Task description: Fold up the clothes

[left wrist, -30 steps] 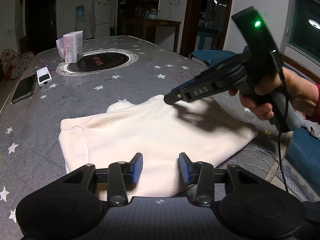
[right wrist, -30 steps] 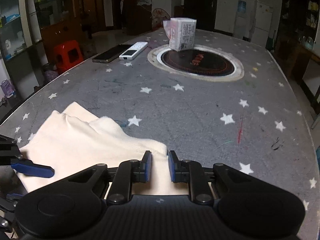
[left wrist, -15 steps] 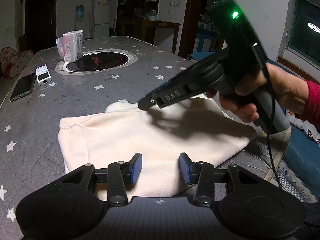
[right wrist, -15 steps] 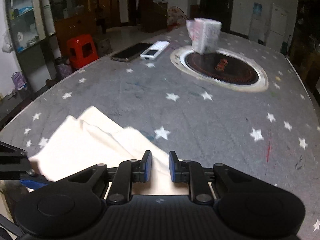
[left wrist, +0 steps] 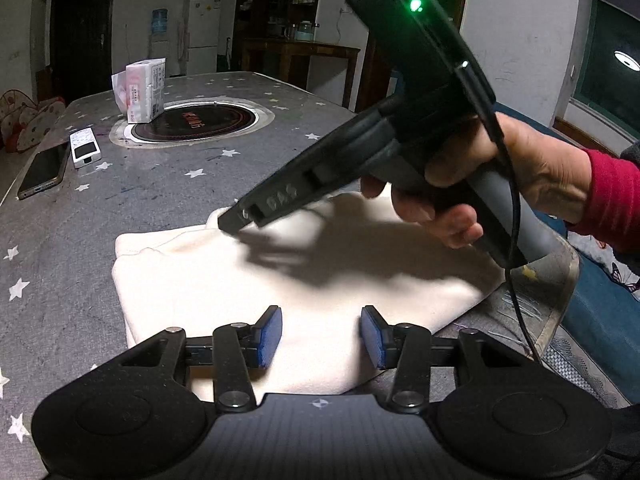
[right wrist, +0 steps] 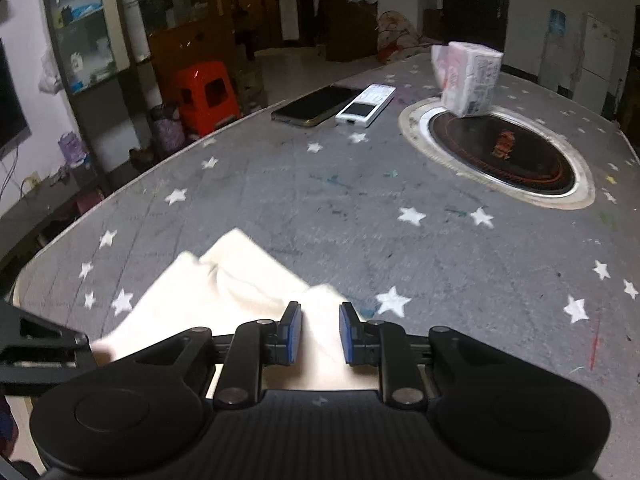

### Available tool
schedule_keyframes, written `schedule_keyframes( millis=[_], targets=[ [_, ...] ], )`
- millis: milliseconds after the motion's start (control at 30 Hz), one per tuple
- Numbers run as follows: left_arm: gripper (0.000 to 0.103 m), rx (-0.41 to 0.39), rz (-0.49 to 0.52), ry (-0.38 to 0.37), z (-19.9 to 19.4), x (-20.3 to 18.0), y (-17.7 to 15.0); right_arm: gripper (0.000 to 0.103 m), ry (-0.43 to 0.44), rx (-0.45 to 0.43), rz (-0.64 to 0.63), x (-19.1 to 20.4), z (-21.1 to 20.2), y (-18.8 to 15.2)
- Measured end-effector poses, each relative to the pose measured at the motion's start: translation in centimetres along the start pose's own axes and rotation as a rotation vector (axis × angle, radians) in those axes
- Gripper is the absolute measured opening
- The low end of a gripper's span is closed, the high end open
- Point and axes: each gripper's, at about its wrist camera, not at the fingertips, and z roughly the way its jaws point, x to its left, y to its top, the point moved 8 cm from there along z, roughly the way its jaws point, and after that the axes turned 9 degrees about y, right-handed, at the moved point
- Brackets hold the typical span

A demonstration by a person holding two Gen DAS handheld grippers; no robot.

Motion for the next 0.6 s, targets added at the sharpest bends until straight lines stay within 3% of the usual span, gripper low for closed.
schedule_keyframes(
  millis=[300,600],
  targets=[
    [0.056,-0.014,-0.041,0.018,-0.5,1.7,0.9,0.019,-0.035,-0.06,0.035,-1.2,-5.0,-1.3],
    [0.056,0.031,-0.146,0.073,0.8,5.7,0.5,0.019,-0.099,-0.029,0.15,-4.5,-6.1,-5.5]
  ],
)
